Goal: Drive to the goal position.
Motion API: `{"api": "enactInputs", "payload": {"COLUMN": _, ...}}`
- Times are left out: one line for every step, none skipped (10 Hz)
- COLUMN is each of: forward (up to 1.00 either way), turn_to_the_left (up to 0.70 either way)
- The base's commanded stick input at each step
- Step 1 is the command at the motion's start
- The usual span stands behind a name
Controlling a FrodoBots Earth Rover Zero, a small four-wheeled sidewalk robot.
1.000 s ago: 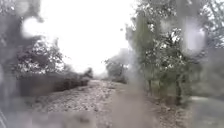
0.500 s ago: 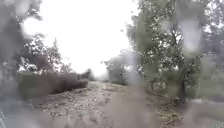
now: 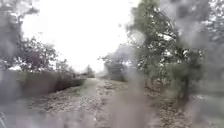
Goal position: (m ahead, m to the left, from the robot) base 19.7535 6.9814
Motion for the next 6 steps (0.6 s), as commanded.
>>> {"api": "enactInputs", "payload": {"forward": 0.70, "turn_to_the_left": 0.00}}
{"api": "enactInputs", "payload": {"forward": 0.70, "turn_to_the_left": 0.10}}
{"api": "enactInputs", "payload": {"forward": 0.70, "turn_to_the_left": 0.14}}
{"api": "enactInputs", "payload": {"forward": 0.70, "turn_to_the_left": 0.14}}
{"api": "enactInputs", "payload": {"forward": 0.70, "turn_to_the_left": 0.14}}
{"api": "enactInputs", "payload": {"forward": 0.70, "turn_to_the_left": 0.14}}
